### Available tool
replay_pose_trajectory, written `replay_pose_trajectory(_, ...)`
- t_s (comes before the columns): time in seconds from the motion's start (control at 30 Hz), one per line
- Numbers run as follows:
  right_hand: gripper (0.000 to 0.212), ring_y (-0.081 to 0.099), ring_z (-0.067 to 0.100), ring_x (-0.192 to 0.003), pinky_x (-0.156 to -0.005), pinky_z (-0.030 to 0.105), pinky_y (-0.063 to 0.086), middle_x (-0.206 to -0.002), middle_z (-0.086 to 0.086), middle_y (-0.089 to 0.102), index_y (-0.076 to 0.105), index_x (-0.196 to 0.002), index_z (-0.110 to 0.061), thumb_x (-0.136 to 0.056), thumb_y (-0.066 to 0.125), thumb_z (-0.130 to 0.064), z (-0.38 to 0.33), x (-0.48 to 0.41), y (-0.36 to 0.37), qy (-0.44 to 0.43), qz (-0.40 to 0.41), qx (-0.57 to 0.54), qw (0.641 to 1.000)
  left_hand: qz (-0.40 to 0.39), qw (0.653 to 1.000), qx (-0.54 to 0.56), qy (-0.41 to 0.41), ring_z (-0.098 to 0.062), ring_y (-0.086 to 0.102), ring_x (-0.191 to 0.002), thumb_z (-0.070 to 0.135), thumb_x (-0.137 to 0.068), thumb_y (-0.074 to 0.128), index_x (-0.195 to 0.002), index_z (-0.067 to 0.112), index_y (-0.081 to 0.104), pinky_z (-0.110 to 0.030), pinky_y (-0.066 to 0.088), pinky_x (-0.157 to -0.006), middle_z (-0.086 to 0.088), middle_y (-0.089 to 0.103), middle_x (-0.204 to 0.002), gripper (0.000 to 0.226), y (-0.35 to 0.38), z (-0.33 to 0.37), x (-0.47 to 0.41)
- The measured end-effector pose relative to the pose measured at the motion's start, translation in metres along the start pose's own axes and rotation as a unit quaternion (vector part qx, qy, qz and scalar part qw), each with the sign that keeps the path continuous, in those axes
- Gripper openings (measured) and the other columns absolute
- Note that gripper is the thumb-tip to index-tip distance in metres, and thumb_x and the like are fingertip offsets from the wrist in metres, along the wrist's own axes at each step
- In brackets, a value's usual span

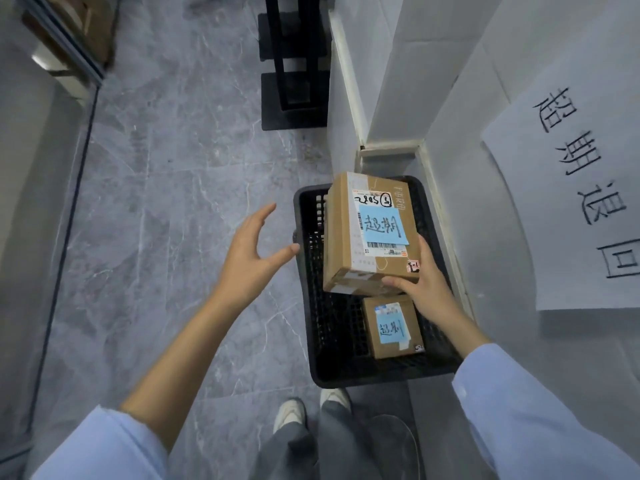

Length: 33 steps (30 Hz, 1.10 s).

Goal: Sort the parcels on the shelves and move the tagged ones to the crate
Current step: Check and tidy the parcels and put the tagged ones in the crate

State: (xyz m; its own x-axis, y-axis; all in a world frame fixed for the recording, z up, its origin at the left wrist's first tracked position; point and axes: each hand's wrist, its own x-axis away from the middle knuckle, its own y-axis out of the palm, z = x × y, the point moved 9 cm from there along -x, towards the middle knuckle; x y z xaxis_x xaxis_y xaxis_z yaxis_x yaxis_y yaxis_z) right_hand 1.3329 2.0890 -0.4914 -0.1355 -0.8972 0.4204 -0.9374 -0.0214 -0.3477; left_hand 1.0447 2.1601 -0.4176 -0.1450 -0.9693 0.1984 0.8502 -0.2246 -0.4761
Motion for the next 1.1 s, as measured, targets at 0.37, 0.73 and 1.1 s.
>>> replay_pose_trajectory(0.37, 0.086, 0.053, -0.017, -0.111, -0.088, 0.015, 0.042, -0.119, -0.033, 0.059, 0.027, -0.144, -0.045, -0.076, 0.078, -0.031, 0.112, -0.075, 0.046, 0.044, -0.054, -0.029, 0.997, 0.007, 0.998, 0.007, -0.057, 0.002, 0.034, -0.135, 0.041, -0.086, 0.068, -0.146, 0.038, 0.037, -0.023, 0.03, -0.106, 0.021, 0.036, -0.15, 0.067, 0.037, -0.088, -0.02)
replay_pose_trajectory(0.73, 0.096, 0.049, -0.002, -0.125, -0.11, 0.032, 0.038, -0.128, -0.025, 0.054, 0.02, -0.154, -0.03, -0.076, 0.076, -0.03, 0.175, -0.151, 0.091, 0.054, -0.078, -0.023, 0.995, 0.009, 0.997, 0.005, -0.082, 0.005, 0.036, -0.133, 0.034, -0.088, 0.068, -0.145, 0.038, 0.038, -0.019, 0.031, -0.106, 0.024, 0.038, -0.148, 0.064, 0.05, -0.141, -0.032)
replay_pose_trajectory(1.1, 0.099, 0.033, 0.019, -0.143, -0.112, 0.048, 0.038, -0.159, 0.0, 0.029, 0.01, -0.156, -0.034, -0.083, 0.076, -0.019, 0.182, -0.171, 0.098, -0.017, -0.004, 0.114, 0.993, 0.01, 0.995, 0.015, -0.101, 0.009, 0.038, -0.131, 0.031, -0.088, 0.069, -0.143, 0.039, 0.041, -0.017, 0.033, -0.105, 0.026, 0.041, -0.145, 0.062, 0.061, -0.158, -0.037)
